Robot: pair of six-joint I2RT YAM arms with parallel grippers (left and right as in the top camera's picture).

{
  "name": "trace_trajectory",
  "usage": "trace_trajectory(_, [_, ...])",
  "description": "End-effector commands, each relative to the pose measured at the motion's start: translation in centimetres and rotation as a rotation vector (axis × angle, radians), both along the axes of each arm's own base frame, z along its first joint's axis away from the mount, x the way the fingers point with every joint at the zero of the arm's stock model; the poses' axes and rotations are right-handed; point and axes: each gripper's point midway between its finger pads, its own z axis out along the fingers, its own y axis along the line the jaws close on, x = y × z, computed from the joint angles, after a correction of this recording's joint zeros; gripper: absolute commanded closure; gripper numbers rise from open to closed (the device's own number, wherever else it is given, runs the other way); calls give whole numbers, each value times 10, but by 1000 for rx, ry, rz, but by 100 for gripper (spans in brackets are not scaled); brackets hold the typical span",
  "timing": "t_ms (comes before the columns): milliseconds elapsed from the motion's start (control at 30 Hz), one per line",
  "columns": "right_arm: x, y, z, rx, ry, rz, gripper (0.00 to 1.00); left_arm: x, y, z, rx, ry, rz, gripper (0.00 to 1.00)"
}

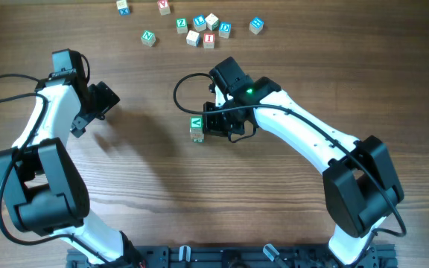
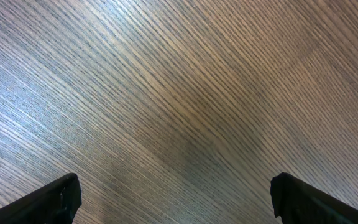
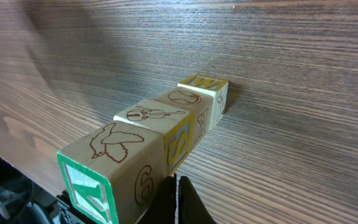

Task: Form a tower
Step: 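Lift the right gripper up and away from the block tower, then reach the right gripper to the pile over the red I block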

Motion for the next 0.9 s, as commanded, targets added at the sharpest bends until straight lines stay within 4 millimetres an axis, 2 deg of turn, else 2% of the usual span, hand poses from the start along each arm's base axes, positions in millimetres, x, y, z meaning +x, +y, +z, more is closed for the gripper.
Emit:
trace_trajectory(0, [-4,6,9,43,15,-3,96,4,4,10,7,-28,-1,0])
trace_trajectory(367, [-3,4,8,30,5,-6,96,4,4,10,7,-28,-1,0])
trace_trajectory(467, [5,-16,-2,-83,-31,-49,96,4,4,10,7,-28,-1,0])
trace_trajectory(567, [18,-25,10,-82,-59,-41,96,4,4,10,7,-28,-1,0])
trace_trajectory(633, [31,-31,30,-77,-99,-21,96,4,4,10,7,-28,-1,0])
trace_trajectory(733, [64,-41,76,-67,-214,-30,95,4,4,10,7,-28,-1,0])
trace_trajectory(767, [77,-47,96,-75,-269,-41,95,4,4,10,7,-28,-1,0])
trace_trajectory(833, [103,-63,155,-83,-407,-63,96,4,4,10,7,-28,-1,0])
trace_trajectory(867, [111,-68,173,-81,-459,-71,95,4,4,10,7,-28,-1,0])
